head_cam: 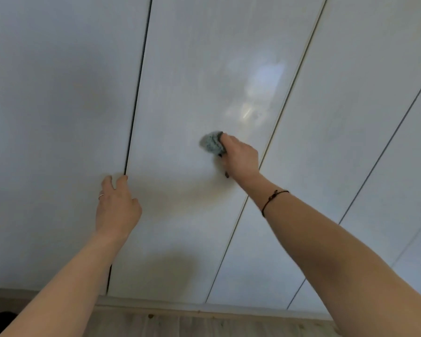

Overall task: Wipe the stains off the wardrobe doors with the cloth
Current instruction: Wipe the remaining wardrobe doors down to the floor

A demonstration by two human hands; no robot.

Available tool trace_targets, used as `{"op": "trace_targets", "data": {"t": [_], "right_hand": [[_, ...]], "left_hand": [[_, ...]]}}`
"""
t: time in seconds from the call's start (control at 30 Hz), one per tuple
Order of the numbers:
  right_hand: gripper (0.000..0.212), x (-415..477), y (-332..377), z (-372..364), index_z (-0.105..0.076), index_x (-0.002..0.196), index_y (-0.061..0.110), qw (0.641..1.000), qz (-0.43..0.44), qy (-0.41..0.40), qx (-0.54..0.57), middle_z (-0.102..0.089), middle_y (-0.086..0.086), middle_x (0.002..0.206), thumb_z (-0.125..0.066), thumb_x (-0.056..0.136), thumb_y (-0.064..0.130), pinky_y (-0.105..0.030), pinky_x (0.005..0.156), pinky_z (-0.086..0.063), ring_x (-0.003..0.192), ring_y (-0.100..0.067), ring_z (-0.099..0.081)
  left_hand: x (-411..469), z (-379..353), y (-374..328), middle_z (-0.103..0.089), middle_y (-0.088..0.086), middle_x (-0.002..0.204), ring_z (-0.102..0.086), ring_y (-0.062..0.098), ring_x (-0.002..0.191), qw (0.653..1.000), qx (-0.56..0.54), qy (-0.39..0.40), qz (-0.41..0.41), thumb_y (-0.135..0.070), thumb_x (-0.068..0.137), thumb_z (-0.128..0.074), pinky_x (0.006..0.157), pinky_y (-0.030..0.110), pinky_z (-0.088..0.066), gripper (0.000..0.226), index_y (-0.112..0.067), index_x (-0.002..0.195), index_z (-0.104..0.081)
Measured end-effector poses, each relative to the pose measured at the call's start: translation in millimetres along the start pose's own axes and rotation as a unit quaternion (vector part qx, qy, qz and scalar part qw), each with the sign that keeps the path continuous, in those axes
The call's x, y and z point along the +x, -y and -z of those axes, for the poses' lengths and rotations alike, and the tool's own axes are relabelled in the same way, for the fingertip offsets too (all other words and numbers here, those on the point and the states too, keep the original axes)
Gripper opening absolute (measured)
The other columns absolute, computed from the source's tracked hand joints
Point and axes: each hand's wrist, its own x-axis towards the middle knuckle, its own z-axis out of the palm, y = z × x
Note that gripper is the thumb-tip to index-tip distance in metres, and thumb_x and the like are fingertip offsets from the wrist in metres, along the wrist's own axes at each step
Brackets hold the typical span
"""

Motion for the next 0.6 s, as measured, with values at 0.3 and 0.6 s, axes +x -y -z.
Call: {"op": "trace_targets", "data": {"t": [0.3,0.6], "right_hand": [[0.04,116,-42,87,-0.045,0.135,0.021,0.88,-0.385,-0.264,0.082,-0.061,0.01,0.096,-0.04,0.096,0.017,-0.035,0.073,-0.056,0.084,-0.013,-0.061],[0.027,-114,102,-141,-0.057,0.105,0.018,0.99,0.088,0.072,0.086,-0.058,-0.001,0.061,-0.06,0.078,0.02,-0.025,0.041,-0.033,0.046,-0.027,-0.054]], "left_hand": [[6,-3,23,-0.053,0.027,0.121,-0.056,0.046,0.105,0.999,0.016,0.008,0.031,-0.003,0.084,-0.06,0.088,0.048,-0.048,0.036,0.0,0.12,-0.056],[-11,-38,89,-0.068,0.016,0.114,-0.064,0.033,0.106,0.969,0.154,0.174,0.088,-0.011,0.088,-0.054,0.084,0.035,-0.052,0.024,-0.009,0.107,-0.069]]}}
